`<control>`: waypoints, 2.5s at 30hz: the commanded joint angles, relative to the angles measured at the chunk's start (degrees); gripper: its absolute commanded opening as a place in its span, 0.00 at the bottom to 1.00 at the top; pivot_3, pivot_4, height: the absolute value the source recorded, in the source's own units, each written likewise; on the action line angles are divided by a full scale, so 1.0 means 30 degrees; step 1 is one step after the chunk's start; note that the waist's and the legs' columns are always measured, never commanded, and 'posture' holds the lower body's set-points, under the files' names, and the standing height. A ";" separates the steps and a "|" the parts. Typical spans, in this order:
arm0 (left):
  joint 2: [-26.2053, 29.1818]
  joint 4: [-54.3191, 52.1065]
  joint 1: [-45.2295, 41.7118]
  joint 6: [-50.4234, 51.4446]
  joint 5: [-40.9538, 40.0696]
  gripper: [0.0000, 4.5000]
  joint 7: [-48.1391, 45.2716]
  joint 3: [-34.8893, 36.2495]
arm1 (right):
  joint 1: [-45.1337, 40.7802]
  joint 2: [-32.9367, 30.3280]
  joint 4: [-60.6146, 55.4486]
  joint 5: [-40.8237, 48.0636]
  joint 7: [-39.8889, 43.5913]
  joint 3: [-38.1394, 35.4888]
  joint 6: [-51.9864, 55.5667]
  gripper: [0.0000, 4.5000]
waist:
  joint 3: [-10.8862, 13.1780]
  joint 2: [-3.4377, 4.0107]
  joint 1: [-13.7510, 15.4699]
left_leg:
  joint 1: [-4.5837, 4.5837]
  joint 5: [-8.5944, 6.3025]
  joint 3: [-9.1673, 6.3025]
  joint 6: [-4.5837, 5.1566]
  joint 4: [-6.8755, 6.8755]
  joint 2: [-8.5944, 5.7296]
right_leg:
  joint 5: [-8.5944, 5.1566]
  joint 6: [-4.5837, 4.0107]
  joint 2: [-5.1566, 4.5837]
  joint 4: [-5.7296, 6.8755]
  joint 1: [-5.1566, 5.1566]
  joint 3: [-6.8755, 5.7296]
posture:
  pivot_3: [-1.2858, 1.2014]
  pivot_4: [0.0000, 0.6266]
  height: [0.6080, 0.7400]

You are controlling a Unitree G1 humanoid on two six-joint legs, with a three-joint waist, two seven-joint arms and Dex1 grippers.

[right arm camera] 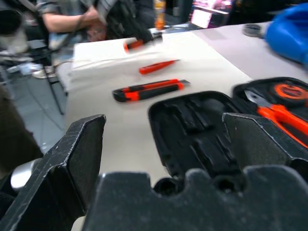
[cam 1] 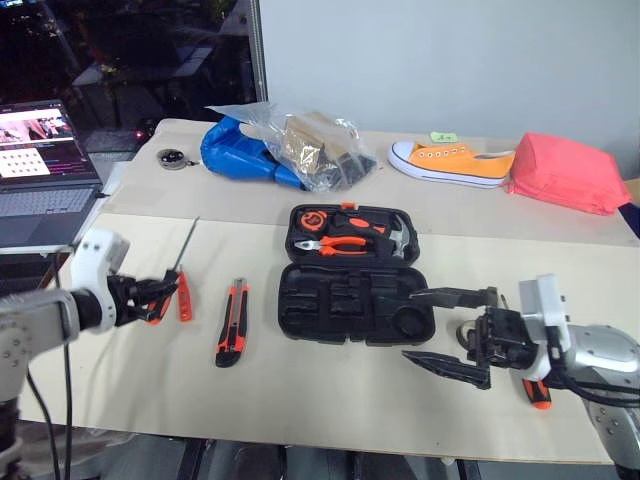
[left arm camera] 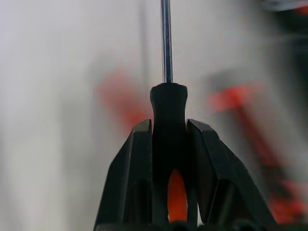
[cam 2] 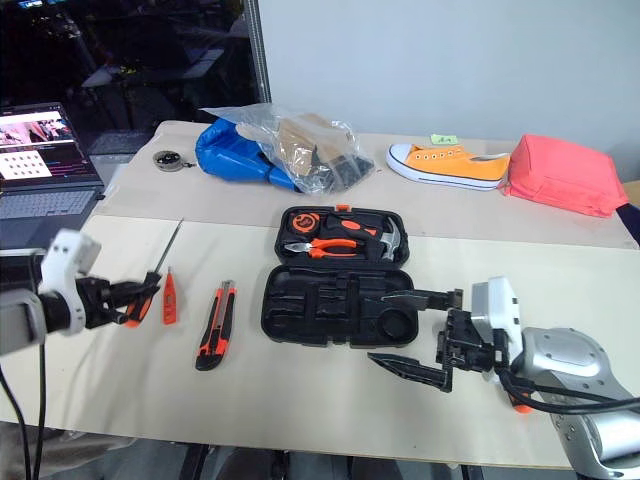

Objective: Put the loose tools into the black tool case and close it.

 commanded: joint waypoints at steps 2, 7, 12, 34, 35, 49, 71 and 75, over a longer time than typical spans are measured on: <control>0.0069 0.0145 -0.5292 -0.3521 0.3262 0.14 -0.4404 -0.7905 | 0.1809 0.0146 -0.0312 -0.0202 -0.0555 -0.2875 -0.0808 1.00 | -0.0040 0.0172 0.0209 | 0.0052 -0.0005 0.0027 0.0019 0.0007 -0.0055 | -0.0014 0.0026 -0.0008 -0.0001 0.0077 0.0037 | 0.52 0.24 1.00; -0.4578 0.6796 -1.2514 -0.6969 0.9339 0.14 -0.6552 -1.5731 | 0.4033 -0.0116 0.0707 -0.0425 0.0191 -0.6212 -0.1393 1.00 | -0.0032 0.0175 0.0402 | 0.0028 0.0004 0.0027 0.0039 0.0240 -0.0047 | -0.0028 0.0050 0.0187 -0.0011 0.0216 -0.0016 | 0.52 0.24 1.00; -0.8587 1.3938 -1.5925 -1.0645 1.2987 0.14 -0.8217 -1.8983 | 0.4123 -0.0483 0.1311 -0.0552 0.0374 -0.7233 -0.1461 1.00 | -0.0013 0.0152 -0.0198 | 0.0012 -0.0028 -0.0088 0.0102 0.0292 -0.0071 | -0.0025 0.0083 0.0265 -0.0008 0.0234 0.0118 | 0.52 0.24 1.00; -1.2931 2.3734 -1.8746 -1.8264 1.8276 0.56 -0.9643 -1.8003 | 0.4278 -0.0919 -0.0467 0.0427 -0.0657 -0.7800 -0.0178 1.00 | -0.0011 0.0183 -0.0236 | -0.0070 -0.0030 -0.0435 0.0110 0.0353 -0.0120 | -0.0115 0.0181 0.0407 0.0047 0.0257 0.0159 | 0.52 0.24 1.00; -1.2291 2.2143 -1.8373 -1.7552 1.7711 0.61 -1.0176 -1.7306 | 0.4231 -0.0872 -0.0508 0.0459 -0.0726 -0.7689 -0.0154 1.00 | -0.0013 0.0196 -0.0234 | -0.0076 -0.0025 -0.0435 0.0109 0.0361 -0.0120 | -0.0112 0.0180 0.0406 0.0060 0.0250 0.0159 | 0.52 0.24 1.00; -1.5811 0.7869 -0.6823 -0.9714 1.2979 0.07 0.0288 -0.8570 | 0.3934 0.0732 -0.1583 -0.0050 -0.3205 -0.5768 -0.0361 1.00 | -0.0065 0.0297 0.0219 | -0.0142 -0.0028 -0.0594 0.0112 0.0419 -0.0101 | -0.0053 0.0098 0.0357 0.0069 0.0261 0.0167 | 0.52 0.24 1.00; -1.7880 1.3354 -0.6725 -0.9345 1.5629 0.01 0.4677 -1.2215 | 0.5554 0.0395 -0.1487 -0.0682 -0.3704 -0.6805 -0.0053 1.00 | -0.0299 0.0435 -0.0212 | 0.0069 -0.0009 -0.0584 0.0142 0.0457 -0.0168 | -0.0077 0.0265 0.0392 0.0022 0.0512 0.0224 | 0.52 0.24 1.00; -1.7106 1.3735 -0.6661 -0.9321 1.5894 0.01 0.4404 -1.2148 | 0.5728 0.0405 -0.1355 -0.0727 -0.3625 -0.6975 -0.0072 1.00 | -0.0299 0.0434 -0.0318 | 0.0176 -0.0012 -0.0583 0.0139 0.0438 -0.0148 | -0.0115 0.0247 0.0390 0.0015 0.0585 0.0232 | 0.52 0.24 1.00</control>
